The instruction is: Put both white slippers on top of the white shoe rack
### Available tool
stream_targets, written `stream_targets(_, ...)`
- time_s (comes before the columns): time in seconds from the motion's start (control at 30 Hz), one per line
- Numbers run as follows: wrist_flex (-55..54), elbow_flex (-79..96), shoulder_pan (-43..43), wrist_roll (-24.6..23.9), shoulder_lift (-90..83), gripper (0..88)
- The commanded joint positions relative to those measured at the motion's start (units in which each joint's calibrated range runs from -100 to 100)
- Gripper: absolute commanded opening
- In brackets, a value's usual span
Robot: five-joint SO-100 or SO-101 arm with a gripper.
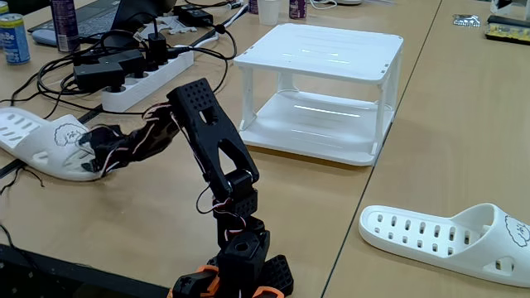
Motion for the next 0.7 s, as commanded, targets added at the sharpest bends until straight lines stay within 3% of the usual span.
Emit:
stream_targets(0.0, -0.91, -7.02, -0.13, 0.42, 1.71, 16.3)
stream_targets(0.67, -0.91, -29.49, 0.36, 0.42, 11.56, 16.8)
